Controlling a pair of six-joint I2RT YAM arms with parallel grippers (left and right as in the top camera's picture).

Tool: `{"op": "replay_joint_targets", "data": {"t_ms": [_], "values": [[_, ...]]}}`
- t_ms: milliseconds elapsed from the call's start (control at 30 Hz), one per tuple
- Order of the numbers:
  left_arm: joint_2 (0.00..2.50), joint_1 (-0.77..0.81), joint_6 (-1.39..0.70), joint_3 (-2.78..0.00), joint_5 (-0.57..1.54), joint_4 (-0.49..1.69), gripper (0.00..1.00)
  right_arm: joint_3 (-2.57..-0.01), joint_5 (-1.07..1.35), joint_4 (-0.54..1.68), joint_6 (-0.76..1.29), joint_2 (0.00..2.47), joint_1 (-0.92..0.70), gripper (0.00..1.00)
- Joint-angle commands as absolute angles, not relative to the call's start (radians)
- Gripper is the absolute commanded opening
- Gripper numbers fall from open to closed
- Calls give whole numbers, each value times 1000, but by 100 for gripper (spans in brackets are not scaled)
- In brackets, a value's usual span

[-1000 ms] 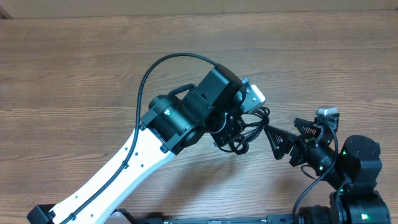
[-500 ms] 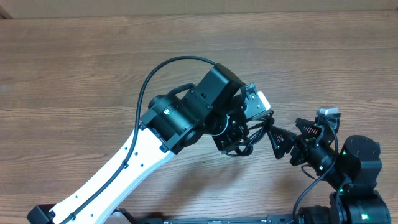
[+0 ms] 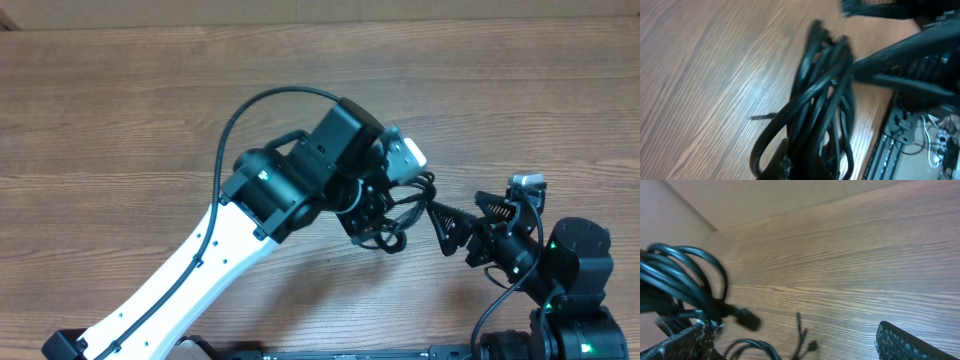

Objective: Untangle cables

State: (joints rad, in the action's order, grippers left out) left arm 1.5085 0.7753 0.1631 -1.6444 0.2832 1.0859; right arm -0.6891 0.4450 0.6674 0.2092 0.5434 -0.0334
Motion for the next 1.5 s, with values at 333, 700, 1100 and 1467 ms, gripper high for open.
{"op": "replay_joint_targets", "data": {"t_ms": [333, 700, 1100, 1467], "values": [[1496, 758, 207, -1658, 422, 1066, 4, -701, 419, 664, 216, 541, -32, 100], [1496, 760, 270, -1658, 535, 1066, 4, -701, 422, 664, 216, 541, -32, 100], [1500, 768, 371, -1658, 741, 1062, 4, -702, 541, 618, 207, 541, -33, 100], [1500, 826, 435, -1658, 812, 1100, 4, -702, 538, 614, 208, 541, -32, 100]]}}
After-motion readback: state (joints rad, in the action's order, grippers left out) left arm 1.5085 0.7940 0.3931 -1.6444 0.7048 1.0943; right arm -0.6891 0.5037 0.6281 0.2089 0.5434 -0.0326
